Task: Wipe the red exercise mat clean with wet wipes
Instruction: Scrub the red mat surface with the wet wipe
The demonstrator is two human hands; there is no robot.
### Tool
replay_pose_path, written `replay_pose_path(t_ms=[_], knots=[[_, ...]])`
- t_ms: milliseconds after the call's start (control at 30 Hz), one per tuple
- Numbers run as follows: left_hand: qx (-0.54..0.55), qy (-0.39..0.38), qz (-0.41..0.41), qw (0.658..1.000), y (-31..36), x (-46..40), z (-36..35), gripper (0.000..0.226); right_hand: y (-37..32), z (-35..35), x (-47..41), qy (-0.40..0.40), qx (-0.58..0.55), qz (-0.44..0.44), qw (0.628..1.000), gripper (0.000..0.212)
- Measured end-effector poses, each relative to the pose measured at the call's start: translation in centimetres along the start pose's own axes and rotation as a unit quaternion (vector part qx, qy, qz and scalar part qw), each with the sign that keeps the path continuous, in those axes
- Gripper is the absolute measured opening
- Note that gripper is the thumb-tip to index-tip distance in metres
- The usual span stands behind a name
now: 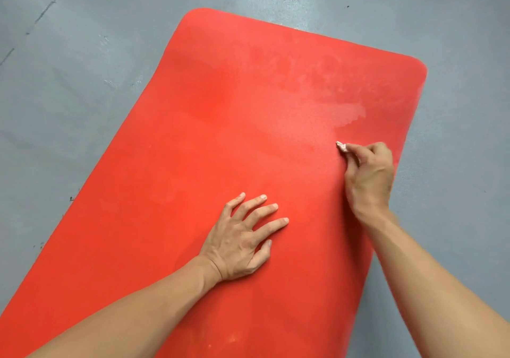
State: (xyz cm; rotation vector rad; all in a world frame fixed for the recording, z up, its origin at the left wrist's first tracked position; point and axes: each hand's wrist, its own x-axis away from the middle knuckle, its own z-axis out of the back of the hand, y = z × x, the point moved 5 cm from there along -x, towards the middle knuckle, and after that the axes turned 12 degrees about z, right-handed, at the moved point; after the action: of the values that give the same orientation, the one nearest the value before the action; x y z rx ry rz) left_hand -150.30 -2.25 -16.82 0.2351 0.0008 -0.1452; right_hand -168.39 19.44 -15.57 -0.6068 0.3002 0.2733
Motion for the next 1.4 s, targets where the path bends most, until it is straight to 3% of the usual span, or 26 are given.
replay_pose_path(t_ms=[33, 100, 200, 267, 333, 400, 467, 533, 800, 967, 1200, 1400], knots=[[0.000, -0.003, 0.000, 1.000, 0.0, 0.0, 0.0, 0.052, -0.7, -0.2, 0.5, 0.013, 0.004, -0.025, 1.000, 0.014], [0.001, -0.004, 0.000, 1.000, 0.2, 0.0, 0.0, 0.053, -4.1, -1.1, 2.7, -0.011, -0.017, 0.024, 0.999, 0.012], [-0.008, -0.008, -0.004, 1.000, 0.3, 0.1, -0.1, 0.057, -9.4, -1.7, 7.2, -0.151, -0.072, 0.256, 0.952, 0.015], [-0.010, -0.014, -0.004, 1.000, 0.3, -0.1, 0.0, 0.057, -8.5, -1.0, 7.0, -0.196, -0.053, 0.355, 0.913, 0.023], [-0.003, -0.013, -0.002, 1.000, 0.2, -0.1, 0.0, 0.055, -4.8, -0.5, 3.9, -0.154, -0.009, 0.309, 0.939, 0.022], [0.003, -0.015, -0.002, 1.000, 0.2, 0.0, 0.0, 0.053, -0.5, 0.2, 0.5, -0.076, 0.020, 0.175, 0.981, 0.013], [0.002, -0.016, -0.002, 1.000, 0.2, 0.2, -0.1, 0.052, 1.3, 0.0, -0.4, -0.018, 0.009, 0.073, 0.997, 0.009], [0.013, -0.021, -0.002, 1.000, 0.4, -0.3, 0.1, 0.050, 1.4, -0.5, 0.1, 0.014, 0.012, 0.035, 0.999, 0.011], [0.015, 0.021, -0.021, 0.999, -1.8, -7.5, 1.9, 0.048, 1.3, -1.2, 0.6, 0.000, 0.065, 0.029, 0.997, 0.026], [0.012, 0.012, 0.013, 1.000, -1.4, -11.9, 1.3, 0.050, 1.3, -1.3, 0.5, -0.017, 0.092, 0.017, 0.995, 0.018], [0.034, 0.011, 0.089, 0.995, 1.1, -11.9, -0.3, 0.055, 1.3, -1.7, 0.3, -0.032, 0.121, 0.024, 0.992, 0.023], [0.013, 0.012, 0.090, 0.996, 1.3, -12.0, -0.7, 0.057, 1.5, -1.8, 0.2, -0.047, 0.124, 0.022, 0.991, 0.017]])
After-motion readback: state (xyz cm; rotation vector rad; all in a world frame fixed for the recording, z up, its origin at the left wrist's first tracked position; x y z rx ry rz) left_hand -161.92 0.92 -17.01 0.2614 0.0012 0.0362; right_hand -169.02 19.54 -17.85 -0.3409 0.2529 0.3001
